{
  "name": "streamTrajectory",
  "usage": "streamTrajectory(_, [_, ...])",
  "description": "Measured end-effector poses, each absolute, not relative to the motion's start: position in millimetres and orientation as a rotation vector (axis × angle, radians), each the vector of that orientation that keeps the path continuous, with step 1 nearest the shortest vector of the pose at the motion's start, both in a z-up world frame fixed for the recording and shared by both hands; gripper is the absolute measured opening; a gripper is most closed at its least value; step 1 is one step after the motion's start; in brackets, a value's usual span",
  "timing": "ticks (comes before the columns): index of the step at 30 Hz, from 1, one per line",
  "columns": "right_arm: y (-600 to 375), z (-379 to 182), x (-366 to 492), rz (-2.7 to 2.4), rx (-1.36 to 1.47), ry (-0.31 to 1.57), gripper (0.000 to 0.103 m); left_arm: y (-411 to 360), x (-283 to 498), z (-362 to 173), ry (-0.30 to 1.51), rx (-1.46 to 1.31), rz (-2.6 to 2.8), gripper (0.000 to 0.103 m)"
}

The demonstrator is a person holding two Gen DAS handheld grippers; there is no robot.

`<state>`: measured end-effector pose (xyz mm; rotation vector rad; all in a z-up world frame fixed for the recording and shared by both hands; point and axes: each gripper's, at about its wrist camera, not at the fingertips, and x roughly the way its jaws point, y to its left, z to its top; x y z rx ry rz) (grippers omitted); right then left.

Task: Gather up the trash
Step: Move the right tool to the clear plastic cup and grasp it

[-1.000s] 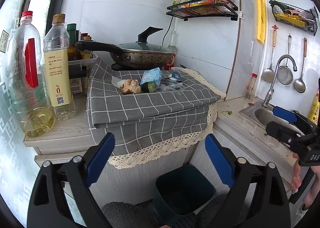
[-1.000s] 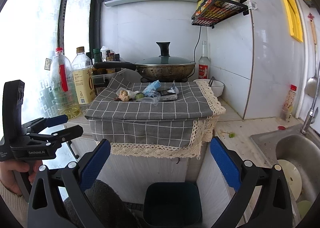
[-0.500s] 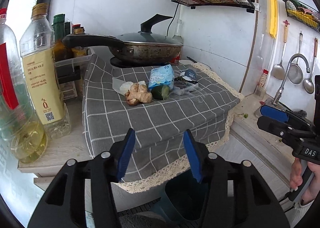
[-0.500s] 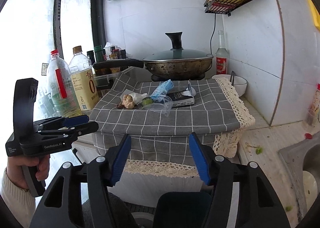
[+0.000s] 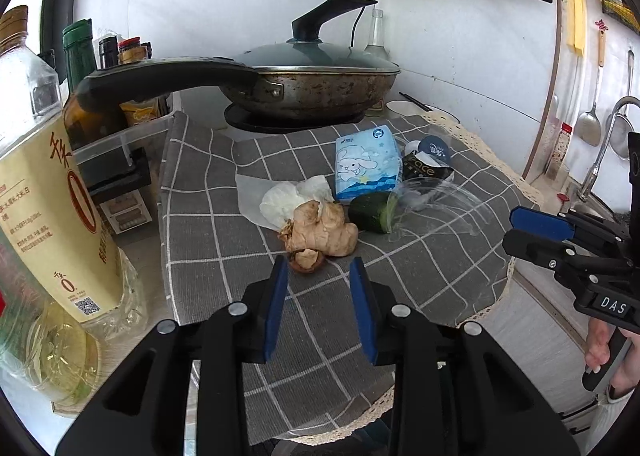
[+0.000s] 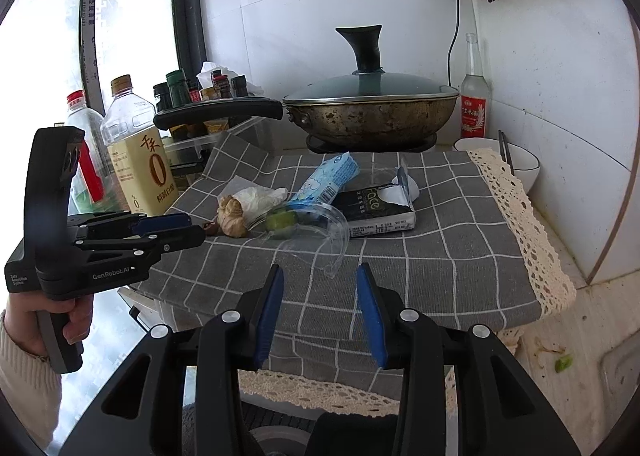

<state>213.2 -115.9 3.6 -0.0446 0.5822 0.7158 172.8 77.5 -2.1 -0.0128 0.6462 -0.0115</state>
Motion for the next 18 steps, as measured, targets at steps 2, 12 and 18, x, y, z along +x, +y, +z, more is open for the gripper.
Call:
streamTrajectory(2, [-113.7, 1.7, 220.7, 0.719, -0.045, 0.589, 0.038, 80.3, 179.4, -4.2, 0.656, -0.012, -0.006, 0.034])
streamTrajectory(12, [-102.6, -12.9, 251.1, 0.714, -0.009, 0.626, 0.014, 80.4, 189.1, -7.9, 0.669, 0.007, -0.019, 0.034])
streamTrajectory(18, [-107.9, -11.6, 252.3, 0.717, 0.03, 0.608, 0.003, 79.8, 189.2, -8.0, 0.673, 0.021, -0.021, 0.034])
